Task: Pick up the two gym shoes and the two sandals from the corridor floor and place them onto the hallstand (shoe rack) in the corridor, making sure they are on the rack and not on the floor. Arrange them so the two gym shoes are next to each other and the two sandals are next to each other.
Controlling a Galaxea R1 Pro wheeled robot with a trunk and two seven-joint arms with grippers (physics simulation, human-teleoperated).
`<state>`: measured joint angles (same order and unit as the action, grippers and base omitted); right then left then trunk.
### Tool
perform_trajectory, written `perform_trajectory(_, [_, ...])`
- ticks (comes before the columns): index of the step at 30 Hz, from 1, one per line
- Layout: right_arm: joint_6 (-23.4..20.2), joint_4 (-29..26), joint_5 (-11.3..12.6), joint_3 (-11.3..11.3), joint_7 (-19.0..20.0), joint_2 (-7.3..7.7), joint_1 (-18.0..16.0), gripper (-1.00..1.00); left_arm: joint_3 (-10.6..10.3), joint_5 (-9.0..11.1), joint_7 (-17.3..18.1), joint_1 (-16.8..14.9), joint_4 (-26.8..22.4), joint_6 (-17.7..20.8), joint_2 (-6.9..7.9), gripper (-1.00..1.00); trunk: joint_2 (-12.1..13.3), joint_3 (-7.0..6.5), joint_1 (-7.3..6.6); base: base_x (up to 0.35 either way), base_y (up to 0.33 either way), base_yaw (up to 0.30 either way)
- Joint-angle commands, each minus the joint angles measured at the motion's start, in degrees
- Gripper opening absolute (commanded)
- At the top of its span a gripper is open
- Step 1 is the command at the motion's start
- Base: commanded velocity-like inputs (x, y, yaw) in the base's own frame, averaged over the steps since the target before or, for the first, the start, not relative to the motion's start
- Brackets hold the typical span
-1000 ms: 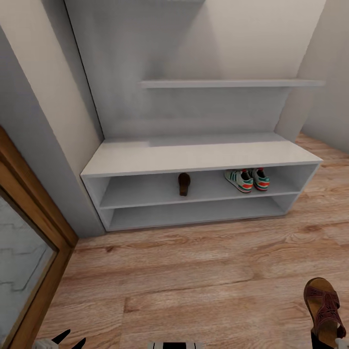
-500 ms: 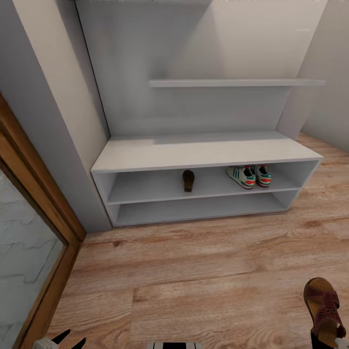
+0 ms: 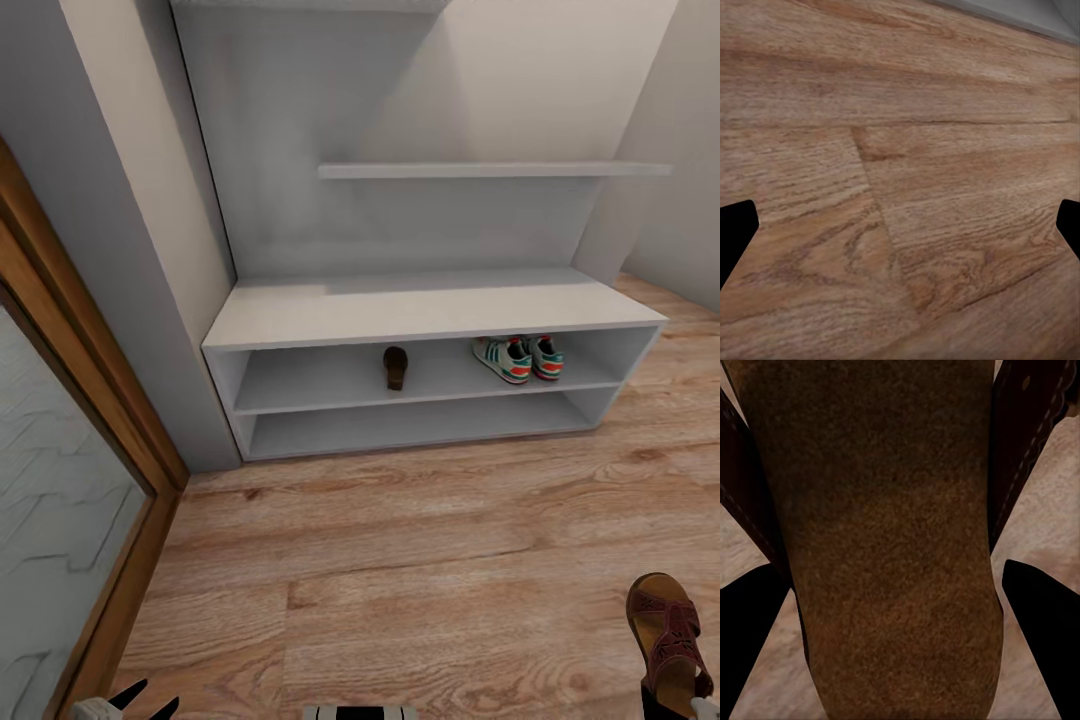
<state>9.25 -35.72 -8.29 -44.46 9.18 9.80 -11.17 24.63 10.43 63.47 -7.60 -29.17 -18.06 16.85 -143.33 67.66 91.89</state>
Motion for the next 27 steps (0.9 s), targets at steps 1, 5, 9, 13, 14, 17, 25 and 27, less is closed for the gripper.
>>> perform_trajectory(1, [0.2, 0.0, -0.6, -0.5, 0.5, -0.04, -0.1, -1.00, 0.1, 0.0, 0.2, 0.0, 0.1, -0.3, -0.01, 1.00, 0.0, 0.04, -0.01, -0.004, 0.003, 0.000])
perform_trajectory(5, [0.2, 0.0, -0.6, -0.5, 0.5, -0.04, -0.1, -1.00, 0.1, 0.0, 0.2, 0.0, 0.1, -0.3, -0.05, 1.00, 0.0, 0.04, -0.01, -0.002, 0.001, 0.000])
perform_trajectory(9, [0.2, 0.0, -0.6, -0.5, 0.5, -0.04, -0.1, -1.00, 0.0, 0.0, 0.1, 0.0, 0.1, -0.4, -0.06, 1.00, 0.0, 0.04, -0.01, 0.000, 0.000, 0.000])
perform_trajectory(13, [0.2, -0.1, -0.6, -0.5, 0.6, -0.04, -0.1, -1.00, -0.3, 0.1, 0.0, 0.0, 0.0, -0.4, -0.19, 1.00, 0.0, 0.04, -0.01, 0.000, 0.000, 0.099])
perform_trajectory(14, [0.2, -0.1, -0.6, -0.5, 0.6, -0.04, -0.1, -1.00, -0.3, 0.1, -0.1, 0.0, 0.0, -0.4, -0.22, 1.00, 0.0, 0.04, -0.01, 0.000, 0.000, 0.067])
perform_trajectory(17, [0.2, -0.1, -0.5, -0.5, 0.6, -0.04, -0.1, -1.00, -0.3, 0.2, -0.2, -0.1, -0.3, -0.3, -0.46, 1.00, 0.0, 0.04, -0.01, 0.000, 0.000, 0.039])
perform_trajectory(25, [0.2, -0.1, -0.5, -0.5, 0.6, -0.28, -0.1, -1.00, -0.8, -0.1, -0.4, -0.9, -1.1, 0.1, -3.09, 1.00, 0.0, 0.04, -0.01, 0.000, 0.000, 0.009])
perform_trajectory(27, [0.2, -0.1, -0.5, -0.5, 0.6, -0.39, -0.1, -1.00, -0.9, -1.0, -0.4, -1.0, -1.2, 0.3, -3.88, 1.00, 0.0, 0.04, -0.01, 0.000, 0.000, 0.001])
